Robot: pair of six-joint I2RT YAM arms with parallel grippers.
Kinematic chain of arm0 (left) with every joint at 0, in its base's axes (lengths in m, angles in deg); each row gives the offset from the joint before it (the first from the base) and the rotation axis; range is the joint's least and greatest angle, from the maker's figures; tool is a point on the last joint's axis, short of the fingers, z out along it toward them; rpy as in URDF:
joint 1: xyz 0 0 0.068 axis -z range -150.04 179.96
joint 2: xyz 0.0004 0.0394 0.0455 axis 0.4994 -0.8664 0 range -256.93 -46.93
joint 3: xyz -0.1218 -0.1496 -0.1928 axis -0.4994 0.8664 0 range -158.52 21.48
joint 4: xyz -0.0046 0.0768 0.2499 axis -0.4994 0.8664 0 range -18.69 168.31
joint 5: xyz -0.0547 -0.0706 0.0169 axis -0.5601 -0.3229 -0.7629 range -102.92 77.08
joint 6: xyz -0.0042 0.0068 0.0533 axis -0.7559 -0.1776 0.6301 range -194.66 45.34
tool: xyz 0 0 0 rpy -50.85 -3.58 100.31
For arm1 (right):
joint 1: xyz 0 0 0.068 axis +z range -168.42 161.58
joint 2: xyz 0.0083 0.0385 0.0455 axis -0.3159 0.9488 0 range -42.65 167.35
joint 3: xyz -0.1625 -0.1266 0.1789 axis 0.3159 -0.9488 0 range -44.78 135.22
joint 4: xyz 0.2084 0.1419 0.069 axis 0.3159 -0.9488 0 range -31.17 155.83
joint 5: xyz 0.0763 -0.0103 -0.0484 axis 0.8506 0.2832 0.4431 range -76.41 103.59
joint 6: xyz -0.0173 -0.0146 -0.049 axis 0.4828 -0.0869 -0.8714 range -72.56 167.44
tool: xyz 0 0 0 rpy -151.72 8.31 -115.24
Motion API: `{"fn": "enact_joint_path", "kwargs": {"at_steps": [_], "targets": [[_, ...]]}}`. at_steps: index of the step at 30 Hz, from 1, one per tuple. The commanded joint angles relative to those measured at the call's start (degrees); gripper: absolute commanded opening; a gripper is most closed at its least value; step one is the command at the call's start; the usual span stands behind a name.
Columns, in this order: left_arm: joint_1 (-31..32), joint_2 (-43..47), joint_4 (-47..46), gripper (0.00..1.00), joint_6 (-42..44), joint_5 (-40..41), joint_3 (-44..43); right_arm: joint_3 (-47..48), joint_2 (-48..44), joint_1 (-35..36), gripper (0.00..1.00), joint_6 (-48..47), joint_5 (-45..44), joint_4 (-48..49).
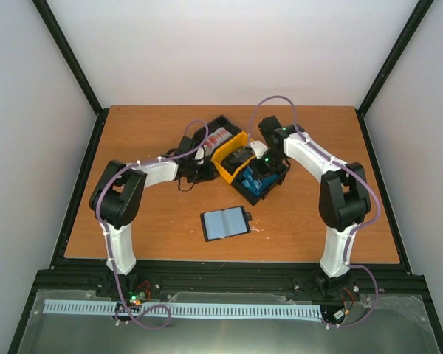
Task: Put the credit cards into the card holder
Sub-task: Pick up the credit card from the storage box.
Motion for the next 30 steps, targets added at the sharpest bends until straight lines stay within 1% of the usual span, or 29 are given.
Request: {"fn": "enact_joint_path", "kwargs": {"at_steps": [1, 5, 9, 11, 13, 15, 17, 19, 21, 24, 25, 30], "targets": [[0.6, 5.0, -3.9, 0.48, -0.9, -0.5, 1.4, -2.0, -5.2, -1.6, 0.03, 1.8, 0.1, 2.2], [0.7, 8.2, -5.2, 0.51, -2.4, 0.1, 2.8, -4.5, -7.9, -3.5, 0.03, 4.2, 2.0, 4.4], [0.7, 12.7, -6.9, 0.58, -3.9, 0.7, 4.4, -6.3, -10.5, -5.7, 0.03, 9.8, 5.9, 7.8], [0.6, 14.7, -9.1, 0.64, -4.1, -1.6, 5.0, -6.9, -12.4, -6.1, 0.03, 14.5, 7.1, 10.7], [0.6, 15.8, -11.6, 0.73, -3.9, -6.0, 4.6, -6.7, -13.8, -6.4, 0.03, 20.2, 9.2, 12.7], [0.6, 15.2, -12.5, 0.79, -4.1, -10.3, 2.5, -7.1, -15.6, -6.5, 0.03, 28.3, 10.6, 15.9], [0.6, 13.6, -11.4, 0.83, -4.9, -13.7, -0.2, -7.7, -17.1, -6.5, 0.03, 35.1, 12.6, 18.4], [0.7, 12.2, -10.7, 0.86, -6.1, -17.0, -2.6, -8.9, -18.5, -6.5, 0.03, 41.7, 13.5, 20.3], [0.7, 11.5, -10.6, 0.86, -8.0, -20.5, -4.1, -8.9, -19.0, -6.7, 0.03, 46.3, 13.3, 19.6], [0.7, 11.0, -12.4, 0.87, -11.7, -26.0, -5.4, -11.4, -20.2, -6.9, 0.04, 52.5, 16.0, 22.2], [0.6, 10.6, -13.0, 0.87, -13.1, -28.5, -6.2, -12.7, -20.7, -6.8, 0.03, 54.2, 17.2, 23.8], [0.7, 6.8, -13.6, 0.87, -19.5, -34.5, -9.5, -18.2, -23.2, -7.4, 0.04, 60.9, 20.7, 29.6]]}}
